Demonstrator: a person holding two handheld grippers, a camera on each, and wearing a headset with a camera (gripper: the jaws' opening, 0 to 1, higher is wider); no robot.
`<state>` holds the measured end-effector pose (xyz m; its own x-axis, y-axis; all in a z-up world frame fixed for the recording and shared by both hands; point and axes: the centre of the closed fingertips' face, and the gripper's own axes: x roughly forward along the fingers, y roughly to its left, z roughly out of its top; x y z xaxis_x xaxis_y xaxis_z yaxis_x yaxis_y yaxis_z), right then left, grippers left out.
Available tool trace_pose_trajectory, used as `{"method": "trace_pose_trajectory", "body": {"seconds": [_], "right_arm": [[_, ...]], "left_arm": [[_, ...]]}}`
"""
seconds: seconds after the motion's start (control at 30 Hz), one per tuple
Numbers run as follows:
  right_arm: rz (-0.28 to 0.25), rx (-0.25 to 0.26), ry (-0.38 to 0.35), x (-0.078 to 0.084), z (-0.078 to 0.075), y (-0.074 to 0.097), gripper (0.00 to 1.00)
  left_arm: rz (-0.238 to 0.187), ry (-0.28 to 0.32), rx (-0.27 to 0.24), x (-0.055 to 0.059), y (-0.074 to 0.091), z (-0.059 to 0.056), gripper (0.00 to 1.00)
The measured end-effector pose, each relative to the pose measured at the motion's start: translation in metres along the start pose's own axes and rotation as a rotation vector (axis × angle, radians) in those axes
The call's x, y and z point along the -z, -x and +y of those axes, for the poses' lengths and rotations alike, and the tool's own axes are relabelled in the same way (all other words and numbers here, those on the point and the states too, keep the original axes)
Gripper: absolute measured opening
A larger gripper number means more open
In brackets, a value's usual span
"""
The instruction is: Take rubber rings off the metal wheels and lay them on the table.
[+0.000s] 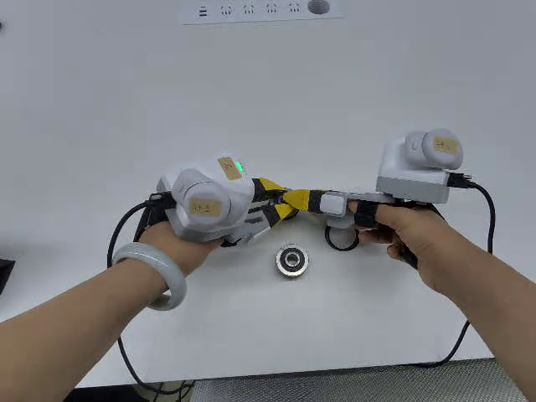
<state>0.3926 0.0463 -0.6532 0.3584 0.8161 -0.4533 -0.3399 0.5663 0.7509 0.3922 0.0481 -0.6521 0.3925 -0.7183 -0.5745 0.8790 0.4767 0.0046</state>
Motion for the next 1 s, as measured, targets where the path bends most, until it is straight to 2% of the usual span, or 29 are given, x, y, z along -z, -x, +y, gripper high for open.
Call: {"method": "trace_pose_trajectory", "body": {"seconds": [0.57, 0.63, 0.7, 0.8, 0.9, 1.0], "right_arm": [[-0.006, -0.019, -0.034, 0.0031, 0.002, 0.0068, 0.21], [-0.007, -0.017, -0.035, 0.0024, 0.0016, 0.0075, 0.2], [-0.002, -0.032, -0.054, 0.0031, 0.005, 0.0089, 0.13], [-0.001, -0.029, -0.025, 0.0035, 0.004, 0.0065, 0.12], [-0.001, -0.035, -0.023, 0.0033, 0.0052, 0.0061, 0.13], [0.002, -0.015, -0.006, 0.0047, 0.0022, 0.0042, 0.22]], "left_arm": [[0.0, 0.0, 0.001, 0.0002, -0.0007, -0.0011, 0.13], [0.0, 0.0, 0.001, 0.0002, -0.0007, -0.0012, 0.13], [0.001, 0.0, 0.001, 0.0004, -0.0006, -0.0011, 0.13], [-0.001, 0.001, 0.001, 0.0005, -0.0004, -0.0012, 0.13], [0.0, 0.001, 0.001, 0.0003, -0.0001, -0.0012, 0.13], [-0.001, 0.001, 0.001, 0.0003, 0.0, -0.001, 0.13]]}}
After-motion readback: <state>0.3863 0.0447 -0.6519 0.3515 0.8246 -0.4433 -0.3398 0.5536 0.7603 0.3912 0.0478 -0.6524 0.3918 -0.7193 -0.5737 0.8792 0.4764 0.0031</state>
